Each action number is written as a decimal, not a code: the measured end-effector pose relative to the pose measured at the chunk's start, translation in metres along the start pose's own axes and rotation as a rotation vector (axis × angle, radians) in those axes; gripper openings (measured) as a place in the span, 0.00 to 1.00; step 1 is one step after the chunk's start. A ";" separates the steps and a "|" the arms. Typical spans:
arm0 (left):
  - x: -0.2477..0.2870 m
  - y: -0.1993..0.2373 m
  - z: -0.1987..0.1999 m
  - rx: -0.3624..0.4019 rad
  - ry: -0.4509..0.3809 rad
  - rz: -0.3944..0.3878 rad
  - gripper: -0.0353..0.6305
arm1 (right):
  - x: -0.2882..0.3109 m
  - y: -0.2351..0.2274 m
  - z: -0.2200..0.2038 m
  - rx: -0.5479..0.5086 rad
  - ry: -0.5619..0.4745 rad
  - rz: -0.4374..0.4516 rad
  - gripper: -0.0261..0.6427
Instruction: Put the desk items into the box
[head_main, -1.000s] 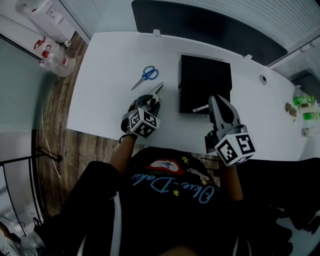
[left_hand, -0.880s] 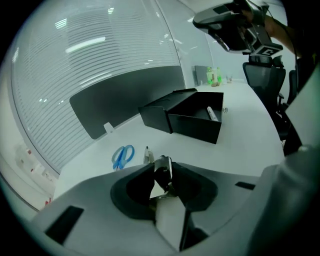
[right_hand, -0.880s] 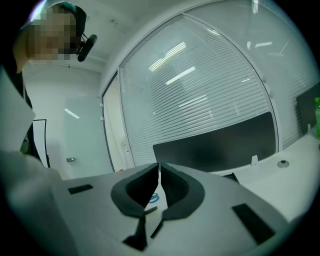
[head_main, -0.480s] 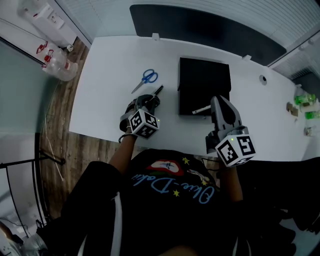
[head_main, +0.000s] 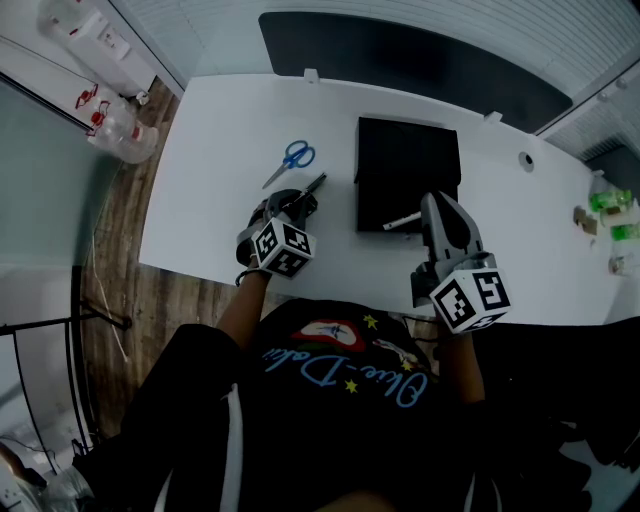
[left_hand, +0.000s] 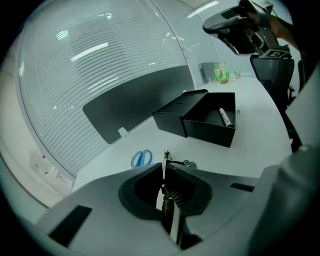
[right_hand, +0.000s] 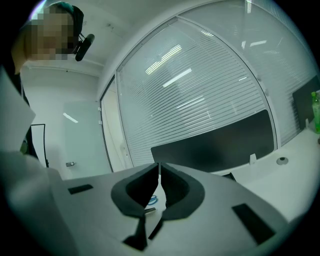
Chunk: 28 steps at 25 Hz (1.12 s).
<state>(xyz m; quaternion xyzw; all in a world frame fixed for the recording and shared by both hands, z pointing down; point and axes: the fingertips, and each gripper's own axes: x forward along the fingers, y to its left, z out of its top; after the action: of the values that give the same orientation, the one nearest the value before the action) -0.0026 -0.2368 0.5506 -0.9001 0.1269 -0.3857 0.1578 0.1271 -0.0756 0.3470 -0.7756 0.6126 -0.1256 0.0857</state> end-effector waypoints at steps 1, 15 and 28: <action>-0.001 0.002 0.001 -0.009 -0.004 0.004 0.08 | 0.001 0.000 0.000 0.000 0.000 0.003 0.07; -0.033 0.034 0.039 -0.074 -0.112 0.065 0.08 | 0.007 0.002 0.004 0.003 -0.014 0.027 0.07; -0.046 0.046 0.057 -0.091 -0.158 0.074 0.08 | -0.002 -0.003 0.007 0.009 -0.027 0.006 0.07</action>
<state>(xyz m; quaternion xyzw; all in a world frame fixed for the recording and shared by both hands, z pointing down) 0.0030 -0.2518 0.4660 -0.9287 0.1647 -0.3011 0.1405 0.1311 -0.0730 0.3410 -0.7750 0.6132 -0.1176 0.0978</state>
